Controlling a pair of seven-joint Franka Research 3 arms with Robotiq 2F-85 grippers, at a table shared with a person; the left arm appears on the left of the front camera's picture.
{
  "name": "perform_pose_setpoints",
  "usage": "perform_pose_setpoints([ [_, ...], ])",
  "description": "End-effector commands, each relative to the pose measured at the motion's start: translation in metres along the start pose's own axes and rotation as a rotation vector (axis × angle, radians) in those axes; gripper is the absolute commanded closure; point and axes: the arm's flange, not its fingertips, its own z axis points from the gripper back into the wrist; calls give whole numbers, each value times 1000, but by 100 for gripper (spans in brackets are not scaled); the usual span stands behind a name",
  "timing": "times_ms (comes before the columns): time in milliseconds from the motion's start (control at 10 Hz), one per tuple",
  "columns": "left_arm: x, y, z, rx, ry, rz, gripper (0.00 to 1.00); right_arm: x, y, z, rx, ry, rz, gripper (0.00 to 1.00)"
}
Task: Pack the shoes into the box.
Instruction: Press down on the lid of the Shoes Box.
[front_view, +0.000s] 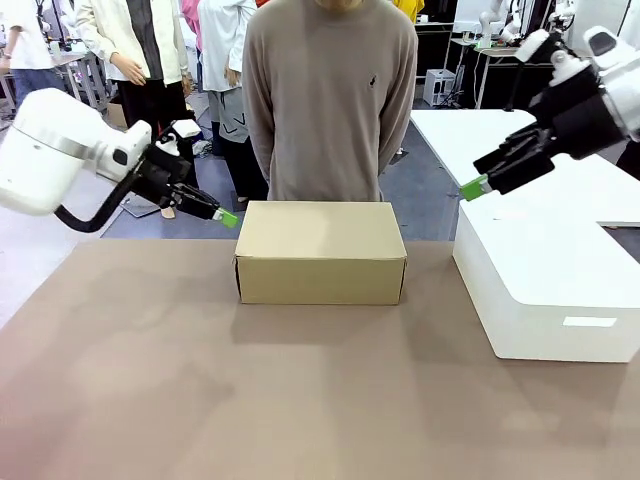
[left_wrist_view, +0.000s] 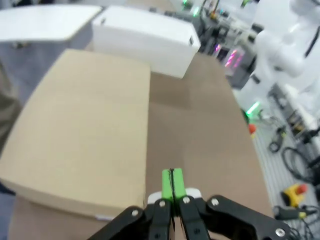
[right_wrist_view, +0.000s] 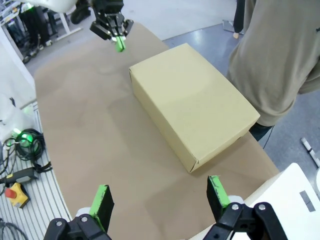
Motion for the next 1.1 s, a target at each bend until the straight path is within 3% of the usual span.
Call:
perform_pose_setpoints([
  [0,3,-30,1,93,85,28,76,36,-19,-16,19,30,-8,0],
  [100,10,-42,5,151,112,19,56,52,-26,-25,15,52,-13,0],
  [400,36,-84,12,336,75,-4,0,87,-46,-65,-18,103,-55,58],
  [600,48,-98,18,405,48,-8,0,98,-53,-94,-25,129,-70,97],
  [1000,76,-130,32,394,72,74,0,109,-60,-137,-42,200,-63,100],
])
